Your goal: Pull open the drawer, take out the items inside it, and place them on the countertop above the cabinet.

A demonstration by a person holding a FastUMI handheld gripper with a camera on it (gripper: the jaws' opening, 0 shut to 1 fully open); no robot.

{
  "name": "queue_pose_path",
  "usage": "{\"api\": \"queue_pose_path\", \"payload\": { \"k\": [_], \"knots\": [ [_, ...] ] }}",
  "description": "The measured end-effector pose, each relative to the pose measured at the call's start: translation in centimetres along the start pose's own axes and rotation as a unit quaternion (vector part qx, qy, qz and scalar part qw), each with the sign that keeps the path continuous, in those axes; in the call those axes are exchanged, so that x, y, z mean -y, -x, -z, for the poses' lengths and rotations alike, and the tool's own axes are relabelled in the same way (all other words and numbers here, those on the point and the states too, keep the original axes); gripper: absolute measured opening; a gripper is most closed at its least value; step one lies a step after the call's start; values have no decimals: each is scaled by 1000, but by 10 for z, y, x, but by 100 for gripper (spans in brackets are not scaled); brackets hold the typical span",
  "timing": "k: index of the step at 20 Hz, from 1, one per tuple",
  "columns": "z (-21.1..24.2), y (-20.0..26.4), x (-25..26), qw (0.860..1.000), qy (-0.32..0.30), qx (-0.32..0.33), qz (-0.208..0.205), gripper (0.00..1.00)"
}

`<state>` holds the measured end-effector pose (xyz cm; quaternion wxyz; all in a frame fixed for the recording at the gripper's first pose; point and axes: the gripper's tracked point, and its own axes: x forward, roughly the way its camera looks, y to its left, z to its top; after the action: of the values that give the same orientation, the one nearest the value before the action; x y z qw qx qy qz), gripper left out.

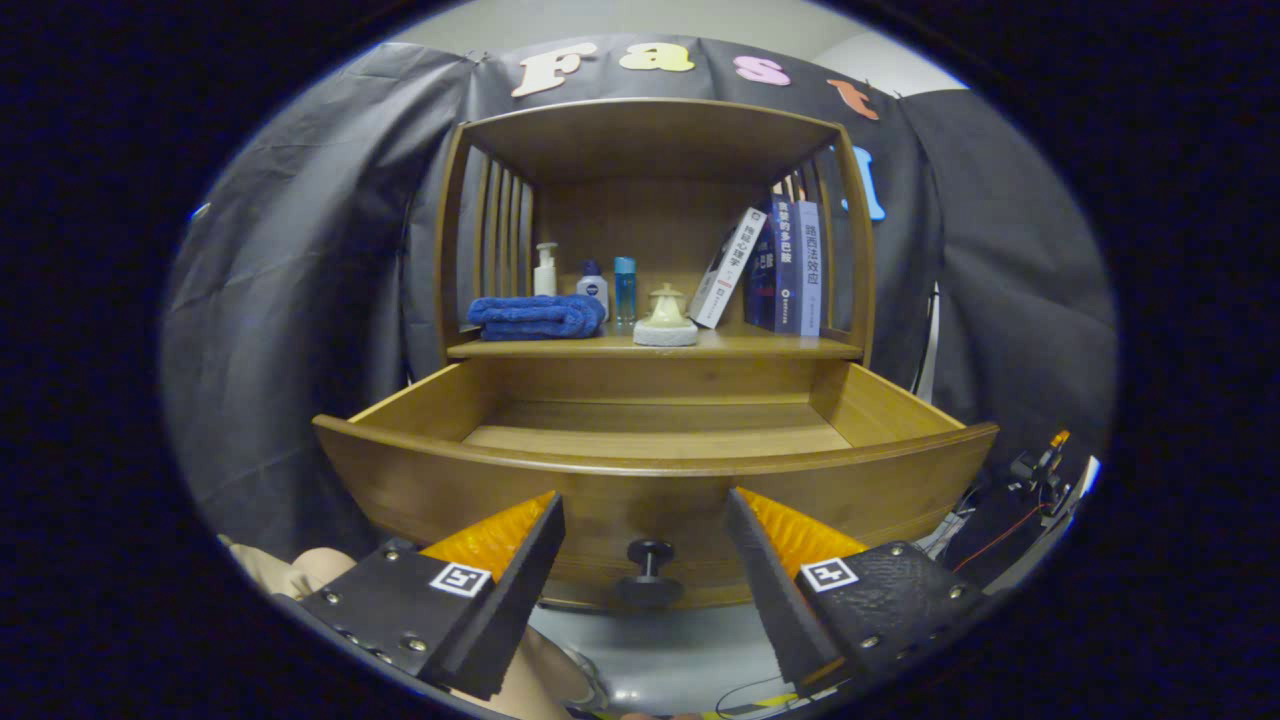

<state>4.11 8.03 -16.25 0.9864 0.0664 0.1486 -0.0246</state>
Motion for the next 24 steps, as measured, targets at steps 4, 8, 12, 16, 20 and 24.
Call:
{"api": "queue_pose_path", "payload": {
  "k": [4,8,12,16,20,24],
  "knots": [
    [6,-3,5,1000,-9,-2,12,96],
    [5,-5,5,1000,-3,3,16,96],
    [3,-10,8,1000,-3,0,10,96],
    [0,-18,12,1000,-1,-1,2,96],
    [-3,-27,10,1000,3,5,3,96],
    [-8,-42,10,1000,3,11,3,96]
  ]
}}
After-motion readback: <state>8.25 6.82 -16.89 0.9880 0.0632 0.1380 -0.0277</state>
